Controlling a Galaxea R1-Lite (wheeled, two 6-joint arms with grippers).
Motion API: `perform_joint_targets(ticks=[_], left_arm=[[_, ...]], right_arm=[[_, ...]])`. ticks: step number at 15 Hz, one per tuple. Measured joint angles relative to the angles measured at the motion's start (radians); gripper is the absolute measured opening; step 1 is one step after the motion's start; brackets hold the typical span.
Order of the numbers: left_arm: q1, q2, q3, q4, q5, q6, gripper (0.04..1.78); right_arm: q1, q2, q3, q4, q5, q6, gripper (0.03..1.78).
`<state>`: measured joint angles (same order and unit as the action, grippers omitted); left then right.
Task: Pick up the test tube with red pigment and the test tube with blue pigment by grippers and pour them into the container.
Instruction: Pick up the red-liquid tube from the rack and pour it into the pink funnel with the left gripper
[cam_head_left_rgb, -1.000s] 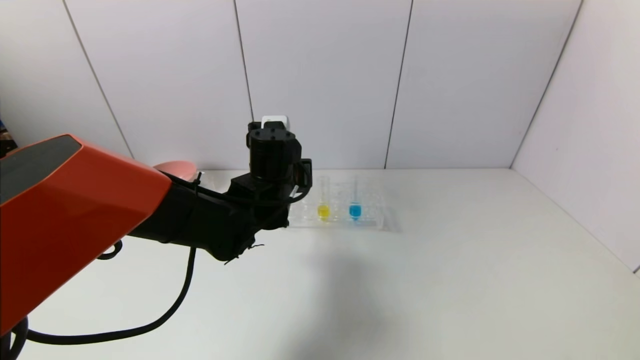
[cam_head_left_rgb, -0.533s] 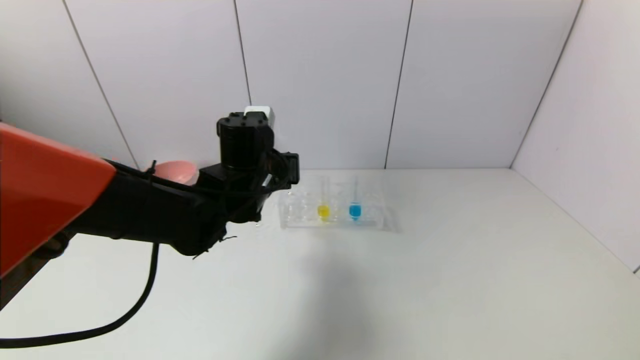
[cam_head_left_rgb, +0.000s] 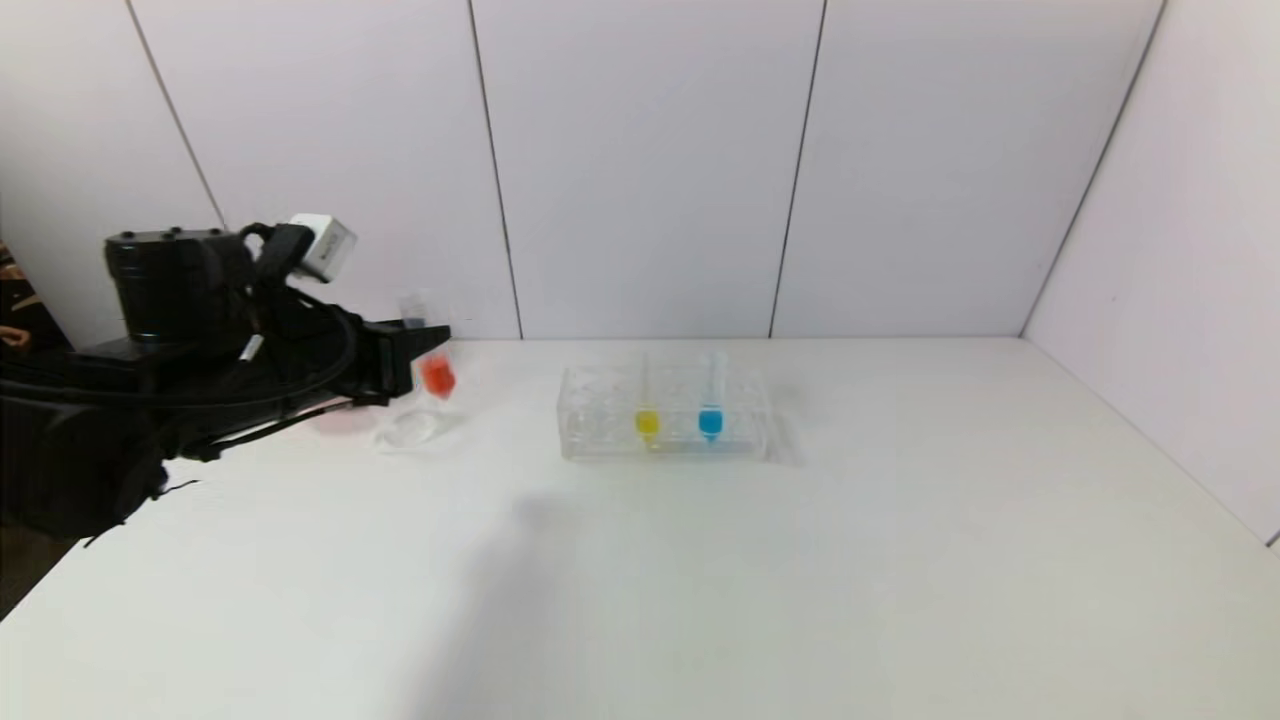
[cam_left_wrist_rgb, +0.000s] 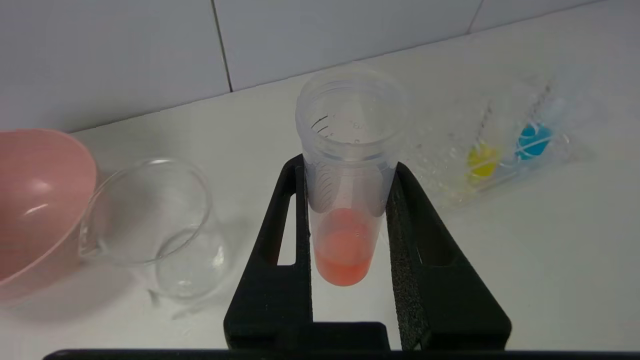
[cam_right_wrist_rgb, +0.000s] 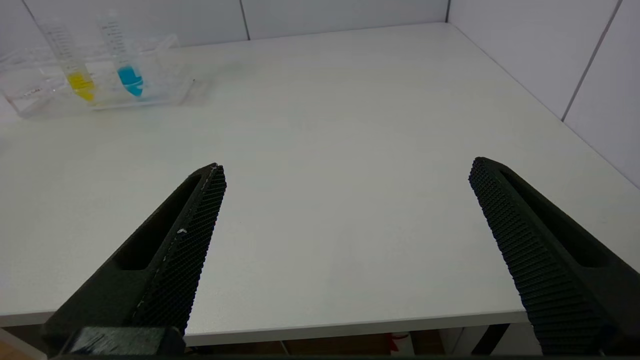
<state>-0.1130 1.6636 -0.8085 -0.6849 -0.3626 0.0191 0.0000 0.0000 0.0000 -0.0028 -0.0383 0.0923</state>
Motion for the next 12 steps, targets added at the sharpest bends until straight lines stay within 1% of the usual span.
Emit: perform_joint_targets(ticks=[3, 5, 7, 9, 10, 12], left_arm=[[0.186, -0.053, 0.071, 0.0, -0.232, 0.112, 0.46], [0.306, -0.07, 0.091, 0.012, -0.352, 0.161, 0.46], [0.41, -0.074, 0.097, 0.023, -0.431, 0.195, 0.46], [0.496, -0.069, 0.097, 0.03, -0.485, 0.223, 0.46], [0.531, -0.062, 0.097, 0.033, -0.5, 0.237, 0.46], [0.569, -0.041, 0.094, 0.033, -0.505, 0.263, 0.46]], right_arm=[[0.0, 0.0, 0.0, 0.0, 0.0, 0.0, 1.77], [0.0, 0.0, 0.0, 0.0, 0.0, 0.0, 1.77], [0.0, 0.0, 0.0, 0.0, 0.0, 0.0, 1.77], [0.0, 0.0, 0.0, 0.0, 0.0, 0.0, 1.77], [0.0, 0.0, 0.0, 0.0, 0.0, 0.0, 1.77], [0.0, 0.0, 0.0, 0.0, 0.0, 0.0, 1.77]])
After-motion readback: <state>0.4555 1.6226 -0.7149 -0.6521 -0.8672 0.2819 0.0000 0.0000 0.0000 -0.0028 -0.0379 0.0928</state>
